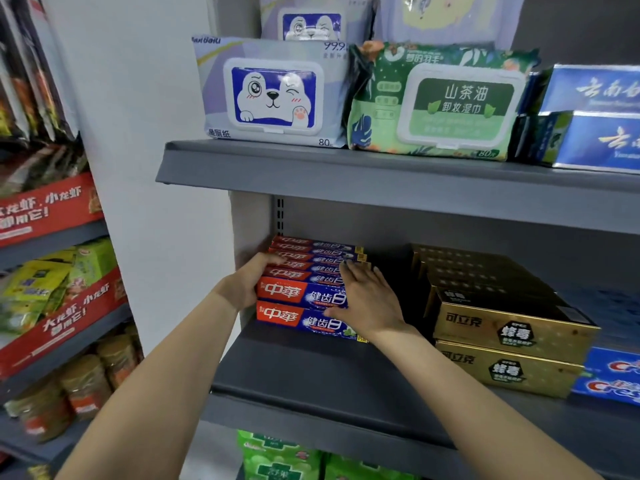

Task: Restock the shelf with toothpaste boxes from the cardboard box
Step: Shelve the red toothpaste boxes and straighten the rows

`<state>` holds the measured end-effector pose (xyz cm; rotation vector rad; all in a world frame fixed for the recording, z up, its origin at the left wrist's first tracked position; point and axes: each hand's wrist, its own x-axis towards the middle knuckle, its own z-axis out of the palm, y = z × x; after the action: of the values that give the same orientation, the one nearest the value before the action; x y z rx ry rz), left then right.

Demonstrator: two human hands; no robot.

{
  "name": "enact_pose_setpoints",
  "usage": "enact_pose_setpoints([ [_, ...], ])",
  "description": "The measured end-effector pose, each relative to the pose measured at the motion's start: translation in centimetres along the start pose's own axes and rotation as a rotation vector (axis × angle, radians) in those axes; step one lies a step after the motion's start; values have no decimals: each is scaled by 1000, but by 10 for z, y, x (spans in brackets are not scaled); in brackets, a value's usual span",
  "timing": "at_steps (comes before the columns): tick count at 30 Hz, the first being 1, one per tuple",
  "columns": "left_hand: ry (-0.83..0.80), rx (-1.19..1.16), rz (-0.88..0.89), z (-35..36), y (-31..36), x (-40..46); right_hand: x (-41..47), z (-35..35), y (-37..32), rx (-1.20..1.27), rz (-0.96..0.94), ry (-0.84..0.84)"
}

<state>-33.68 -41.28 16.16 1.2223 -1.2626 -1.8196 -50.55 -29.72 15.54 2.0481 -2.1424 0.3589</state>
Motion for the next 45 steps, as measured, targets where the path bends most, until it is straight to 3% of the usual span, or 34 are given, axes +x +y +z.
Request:
enact_pose_setpoints([
  [6,-25,1,12,-1,2,2,0,-2,0,-29,15,-47],
  [10,48,0,23,2,10,6,0,-7,-1,-65,14,-64],
  [18,65,201,-7,6,22,10,3,-10,-3,-7,21,-121],
  [31,34,252,-59,11,25,6,2,-6,-1,-22,38,-66],
  [33,125,407,40,15,28,4,-1,-2,-1,-37,50,-5],
  [36,277,796,388,29,28,-2,-16,9,-1,92,158,110],
  [38,226,1059,565,40,20,-14,-33,18,-2,413,312,145],
  [41,25,1461,631,53,0,-30,-48,26,-3,850,391,168],
  [45,-43,1725,648,54,-10,-29,-48,31,0,912,448,134],
])
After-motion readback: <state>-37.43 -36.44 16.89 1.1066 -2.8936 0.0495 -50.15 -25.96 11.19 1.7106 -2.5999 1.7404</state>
